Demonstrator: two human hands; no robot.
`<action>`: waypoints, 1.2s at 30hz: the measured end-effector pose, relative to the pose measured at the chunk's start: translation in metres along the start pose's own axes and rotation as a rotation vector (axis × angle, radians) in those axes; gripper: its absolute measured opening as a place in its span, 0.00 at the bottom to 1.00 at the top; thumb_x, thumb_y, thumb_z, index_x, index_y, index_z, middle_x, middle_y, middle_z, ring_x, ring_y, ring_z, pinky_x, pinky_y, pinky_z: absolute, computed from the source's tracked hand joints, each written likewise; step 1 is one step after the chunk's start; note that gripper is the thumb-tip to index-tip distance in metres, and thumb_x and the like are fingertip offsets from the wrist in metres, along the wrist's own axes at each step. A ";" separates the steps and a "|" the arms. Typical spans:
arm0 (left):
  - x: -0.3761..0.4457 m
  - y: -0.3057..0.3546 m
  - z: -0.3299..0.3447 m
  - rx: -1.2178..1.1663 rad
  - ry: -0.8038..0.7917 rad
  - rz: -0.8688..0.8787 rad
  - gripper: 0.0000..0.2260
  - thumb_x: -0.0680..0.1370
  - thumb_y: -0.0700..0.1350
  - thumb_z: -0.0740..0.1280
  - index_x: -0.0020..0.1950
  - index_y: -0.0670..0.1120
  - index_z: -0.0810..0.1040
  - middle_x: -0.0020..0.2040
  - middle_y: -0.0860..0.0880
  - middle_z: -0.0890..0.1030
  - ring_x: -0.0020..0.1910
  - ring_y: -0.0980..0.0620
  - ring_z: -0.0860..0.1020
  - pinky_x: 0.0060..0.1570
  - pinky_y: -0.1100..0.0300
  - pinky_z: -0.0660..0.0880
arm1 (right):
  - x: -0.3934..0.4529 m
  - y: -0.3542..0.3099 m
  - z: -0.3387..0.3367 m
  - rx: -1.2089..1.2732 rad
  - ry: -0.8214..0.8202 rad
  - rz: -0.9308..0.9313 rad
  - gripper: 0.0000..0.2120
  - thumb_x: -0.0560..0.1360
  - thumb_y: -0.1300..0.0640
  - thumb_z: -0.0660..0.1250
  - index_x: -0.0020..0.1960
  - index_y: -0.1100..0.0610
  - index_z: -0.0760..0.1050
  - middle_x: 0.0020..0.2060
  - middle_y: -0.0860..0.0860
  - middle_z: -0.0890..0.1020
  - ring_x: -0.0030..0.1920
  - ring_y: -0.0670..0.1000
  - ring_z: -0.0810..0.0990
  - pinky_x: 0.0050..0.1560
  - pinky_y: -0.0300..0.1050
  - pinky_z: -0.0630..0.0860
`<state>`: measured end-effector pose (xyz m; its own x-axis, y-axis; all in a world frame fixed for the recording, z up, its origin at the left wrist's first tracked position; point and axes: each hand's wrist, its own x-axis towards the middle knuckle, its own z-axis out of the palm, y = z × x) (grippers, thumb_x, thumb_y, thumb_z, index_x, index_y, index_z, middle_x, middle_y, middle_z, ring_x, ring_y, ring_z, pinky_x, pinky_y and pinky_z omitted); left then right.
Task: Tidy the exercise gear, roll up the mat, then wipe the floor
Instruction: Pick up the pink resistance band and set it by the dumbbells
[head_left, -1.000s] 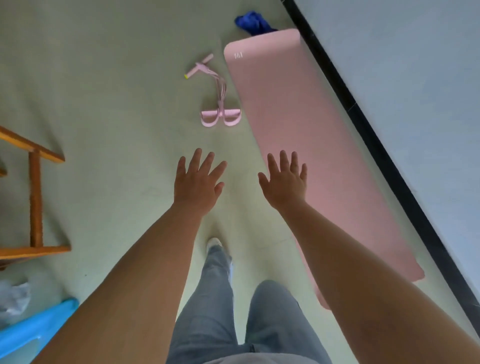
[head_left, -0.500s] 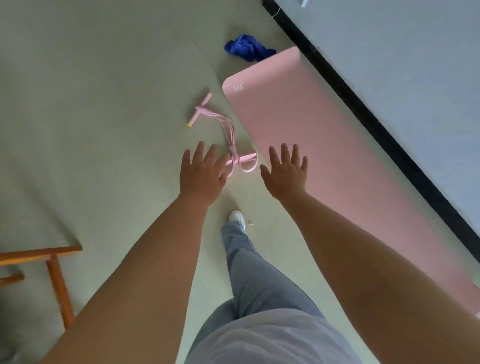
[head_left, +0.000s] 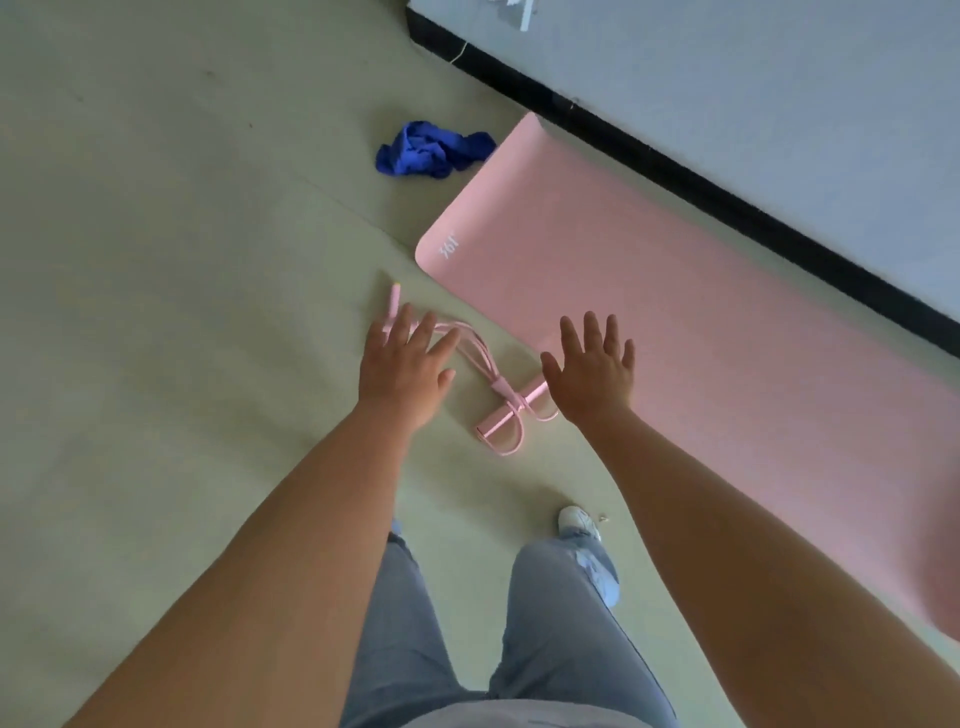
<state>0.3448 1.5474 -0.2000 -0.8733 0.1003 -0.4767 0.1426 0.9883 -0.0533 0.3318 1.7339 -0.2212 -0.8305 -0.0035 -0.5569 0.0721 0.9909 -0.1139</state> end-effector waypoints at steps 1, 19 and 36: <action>0.014 -0.016 0.002 0.026 -0.003 0.052 0.24 0.82 0.52 0.53 0.77 0.54 0.52 0.79 0.49 0.50 0.78 0.46 0.49 0.74 0.48 0.49 | 0.008 -0.012 0.005 0.034 -0.003 0.059 0.27 0.81 0.45 0.47 0.77 0.51 0.45 0.77 0.53 0.46 0.77 0.57 0.40 0.76 0.55 0.41; 0.221 -0.098 0.106 0.224 -0.024 0.326 0.28 0.57 0.45 0.80 0.56 0.46 0.82 0.54 0.43 0.83 0.57 0.44 0.81 0.53 0.49 0.78 | 0.127 -0.066 0.125 0.304 -0.181 0.444 0.26 0.81 0.47 0.47 0.77 0.52 0.46 0.77 0.51 0.49 0.77 0.55 0.41 0.76 0.52 0.42; 0.487 -0.109 0.434 0.376 -0.299 0.253 0.15 0.82 0.36 0.52 0.68 0.37 0.65 0.65 0.38 0.73 0.65 0.39 0.73 0.62 0.49 0.70 | 0.408 -0.012 0.406 -0.118 -0.472 0.217 0.33 0.70 0.43 0.69 0.67 0.58 0.62 0.63 0.54 0.74 0.64 0.55 0.74 0.62 0.50 0.69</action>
<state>0.1060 1.4389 -0.8077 -0.6272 0.2390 -0.7413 0.5363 0.8227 -0.1884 0.2162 1.6660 -0.7812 -0.4623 0.1699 -0.8703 0.1299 0.9839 0.1231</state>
